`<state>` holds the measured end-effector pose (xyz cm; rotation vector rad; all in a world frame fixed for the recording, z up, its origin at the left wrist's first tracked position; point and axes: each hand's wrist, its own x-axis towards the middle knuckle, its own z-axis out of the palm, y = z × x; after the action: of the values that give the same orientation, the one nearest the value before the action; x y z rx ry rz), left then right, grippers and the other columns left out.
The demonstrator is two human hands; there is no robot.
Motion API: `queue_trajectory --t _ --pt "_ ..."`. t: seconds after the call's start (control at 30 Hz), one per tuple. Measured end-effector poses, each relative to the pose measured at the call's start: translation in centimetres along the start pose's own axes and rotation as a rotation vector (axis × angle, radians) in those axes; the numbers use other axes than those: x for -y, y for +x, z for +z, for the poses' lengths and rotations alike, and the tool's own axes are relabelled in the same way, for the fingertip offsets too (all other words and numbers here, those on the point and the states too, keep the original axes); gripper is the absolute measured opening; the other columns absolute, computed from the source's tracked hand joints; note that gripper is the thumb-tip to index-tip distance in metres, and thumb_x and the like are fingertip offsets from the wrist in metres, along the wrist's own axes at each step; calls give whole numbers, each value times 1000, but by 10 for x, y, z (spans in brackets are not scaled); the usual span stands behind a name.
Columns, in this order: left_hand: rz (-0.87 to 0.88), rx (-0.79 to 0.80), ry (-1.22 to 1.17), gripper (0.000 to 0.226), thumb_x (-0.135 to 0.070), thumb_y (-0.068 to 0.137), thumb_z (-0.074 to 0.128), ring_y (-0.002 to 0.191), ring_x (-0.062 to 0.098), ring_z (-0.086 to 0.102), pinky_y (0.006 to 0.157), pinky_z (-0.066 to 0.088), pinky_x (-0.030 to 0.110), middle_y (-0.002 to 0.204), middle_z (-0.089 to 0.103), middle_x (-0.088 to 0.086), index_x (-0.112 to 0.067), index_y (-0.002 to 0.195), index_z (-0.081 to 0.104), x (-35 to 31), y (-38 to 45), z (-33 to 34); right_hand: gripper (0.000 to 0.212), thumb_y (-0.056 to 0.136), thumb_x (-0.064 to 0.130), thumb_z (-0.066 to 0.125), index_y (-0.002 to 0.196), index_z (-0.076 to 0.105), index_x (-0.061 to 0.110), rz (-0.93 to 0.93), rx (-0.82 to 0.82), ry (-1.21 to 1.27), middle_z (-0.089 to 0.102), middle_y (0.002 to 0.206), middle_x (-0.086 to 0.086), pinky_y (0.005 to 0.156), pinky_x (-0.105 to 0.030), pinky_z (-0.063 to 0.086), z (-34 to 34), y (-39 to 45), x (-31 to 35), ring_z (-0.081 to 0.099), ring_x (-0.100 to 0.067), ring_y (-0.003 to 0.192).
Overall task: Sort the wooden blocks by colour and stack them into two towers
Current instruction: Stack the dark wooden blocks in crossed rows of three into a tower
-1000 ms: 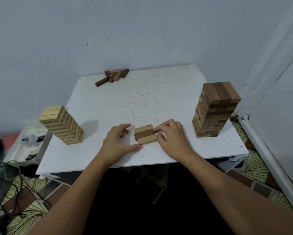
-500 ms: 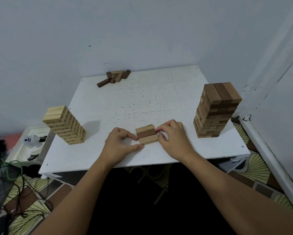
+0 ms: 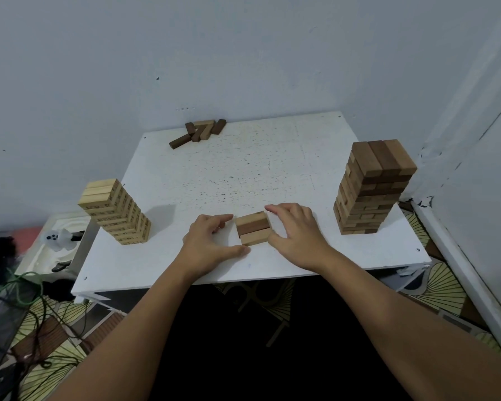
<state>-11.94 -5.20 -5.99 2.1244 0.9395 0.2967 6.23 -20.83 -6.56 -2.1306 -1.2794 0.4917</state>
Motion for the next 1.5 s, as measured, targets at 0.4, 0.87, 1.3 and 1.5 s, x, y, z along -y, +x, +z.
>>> queue_trajectory --t 0.4,0.87,1.3,1.5 --pt "-31 4 -42 77 -61 58 89 121 3 50 113 41 41 119 51 -18 -46 129 66 -3 0 -1 68 93 41 60 157 37 32 -18 38 -73 24 158 5 125 -39 13 0 1 -3 13 -20 147" --pt "-37 45 -45 82 -61 56 86 119 0 48 113 39 40 119 50 -15 -49 134 63 -7 0 -4 77 89 38 69 156 31 47 69 183 42 17 156 9 122 -39 16 -16 7 5 10 -17 145" --pt "-36 9 -89 33 -45 61 96 119 4 49 107 41 35 115 53 -14 -38 84 74 -5 -2 -3 31 75 43 81 93 57 35 63 67 89 30 120 11 105 -28 30 -11 6 1 28 -13 120" --pt "-33 5 -96 36 -51 57 94 123 6 48 111 39 39 116 52 -15 -40 87 76 -6 -2 -3 22 76 42 83 82 65 32 62 50 97 33 119 10 102 -23 26 -13 4 4 29 -12 119"
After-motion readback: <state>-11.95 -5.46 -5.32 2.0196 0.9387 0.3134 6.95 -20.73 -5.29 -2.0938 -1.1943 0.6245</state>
